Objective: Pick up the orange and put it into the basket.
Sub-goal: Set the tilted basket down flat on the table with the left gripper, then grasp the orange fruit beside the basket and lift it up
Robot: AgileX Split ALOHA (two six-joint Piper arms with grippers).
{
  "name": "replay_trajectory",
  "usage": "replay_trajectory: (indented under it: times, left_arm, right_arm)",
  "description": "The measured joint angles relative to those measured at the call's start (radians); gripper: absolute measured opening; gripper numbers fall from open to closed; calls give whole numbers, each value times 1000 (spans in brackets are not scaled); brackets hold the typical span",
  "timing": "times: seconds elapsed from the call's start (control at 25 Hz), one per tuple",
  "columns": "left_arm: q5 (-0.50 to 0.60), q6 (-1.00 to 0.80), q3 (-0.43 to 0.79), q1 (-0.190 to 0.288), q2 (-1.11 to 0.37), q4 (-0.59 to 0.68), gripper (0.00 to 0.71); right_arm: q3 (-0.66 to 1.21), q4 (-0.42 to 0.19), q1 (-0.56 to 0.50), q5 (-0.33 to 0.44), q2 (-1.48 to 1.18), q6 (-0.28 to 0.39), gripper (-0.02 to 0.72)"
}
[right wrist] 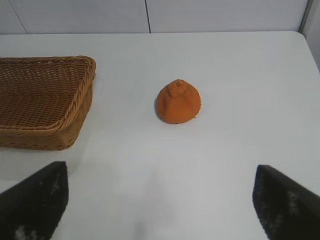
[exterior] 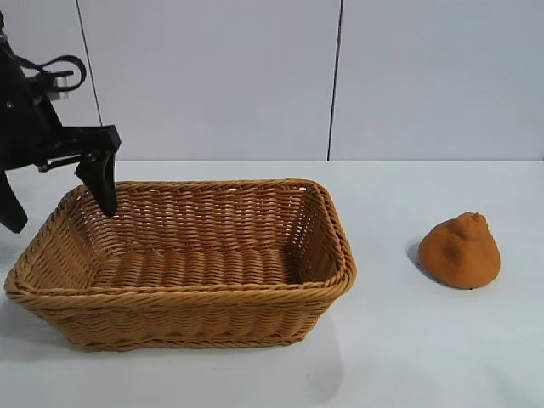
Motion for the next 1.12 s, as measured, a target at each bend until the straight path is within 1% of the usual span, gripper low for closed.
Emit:
replay_trajectory:
  times: [0.16,0.32,0.4,0.52,0.72,0.92,0.96,1.0,1.12]
  left_arm:
    - [45,3,-30,0,-81,12,689]
    - [111,3,-32,0,-153,79,689]
    - [138,3,-22,0,-187,100,689]
    - [139,3,23,0,-253,118,689]
    - [73,3,159,0,-409,132,689]
    - [10,3,326,0,-616,139,689]
    - [10,3,326,0,-616,139,689]
    - [-5,3,387,0,-693,141,689]
    - [-8,3,472,0,-812,141,689]
  right_arm:
    - [0,0,0,0,0,0,694]
    - [0,0,0,0,0,0,694]
    - [0,0,0,0,0,0,694]
    - [0,0,0,0,0,0,694]
    - [0,0,0,1,0,0,694]
    - [0,0,0,1,0,0,694]
    - [0,0,0,1,0,0,694]
    - [0,0,0,1,0,0,694]
    - [0,0,0,1,0,0,694]
